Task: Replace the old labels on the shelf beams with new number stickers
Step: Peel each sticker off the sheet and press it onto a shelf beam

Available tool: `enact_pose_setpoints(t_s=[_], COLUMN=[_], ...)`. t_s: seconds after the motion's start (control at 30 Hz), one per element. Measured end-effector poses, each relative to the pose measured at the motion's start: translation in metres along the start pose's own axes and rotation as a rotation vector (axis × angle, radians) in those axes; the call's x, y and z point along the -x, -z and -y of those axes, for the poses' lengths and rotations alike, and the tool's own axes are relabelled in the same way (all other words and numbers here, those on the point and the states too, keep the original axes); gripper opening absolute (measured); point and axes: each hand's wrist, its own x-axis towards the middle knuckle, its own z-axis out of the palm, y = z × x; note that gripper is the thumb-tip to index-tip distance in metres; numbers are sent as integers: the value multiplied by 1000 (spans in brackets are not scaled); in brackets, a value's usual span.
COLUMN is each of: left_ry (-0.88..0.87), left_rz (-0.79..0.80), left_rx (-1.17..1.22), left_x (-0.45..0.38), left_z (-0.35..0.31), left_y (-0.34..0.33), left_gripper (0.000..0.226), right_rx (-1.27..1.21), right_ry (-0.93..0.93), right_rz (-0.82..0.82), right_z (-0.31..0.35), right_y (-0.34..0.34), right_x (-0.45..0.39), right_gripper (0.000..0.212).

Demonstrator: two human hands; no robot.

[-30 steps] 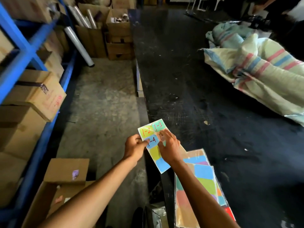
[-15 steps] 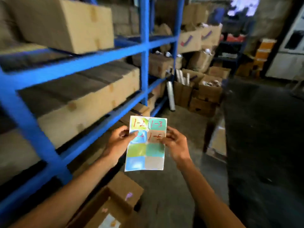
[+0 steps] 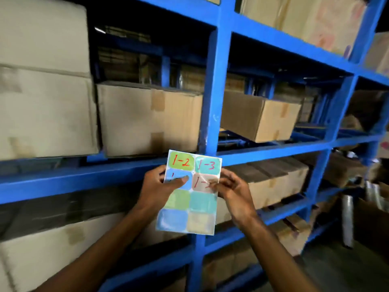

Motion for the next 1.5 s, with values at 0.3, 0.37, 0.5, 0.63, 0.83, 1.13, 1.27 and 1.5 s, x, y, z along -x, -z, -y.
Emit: enact_pose_setpoints(t_s=[0.3,0.37,0.5,0.63,0.83,1.13,1.27,1.5], left_ry=[-144,-173,-193,-207,-334,-481,-558,-603], left_rz=[-151,-185,-236,-282,-293,-453,-519,-533], left_rx=[-16,-47,-71,-119,-205,-543,-653,-820], left_x=[-20,-25,-33,-40,-48,-78,-98,-129], left_z=[-62,-72,-93,-113,-136,-161,-186,-231], left_y=[108,120,140,143,129,119,118,141], left_gripper=[23,24,25,26,21,18,26,51], right_rx=[-26,-19,142,390,469,345,193,112], right_ry=[101,126,448,826,947,973,913,895], right_rz=[246,286,162,119,155,235,310,297], right_z=[38,46,62,80,109,136,168,231], right_y=[-124,-137,-165,-189,-222,-230,-235,-247], right_x=[-34,-38,-49,-57,-77,-114,-133,-177], right_gripper=[43,43,34,26,25,4,2,8])
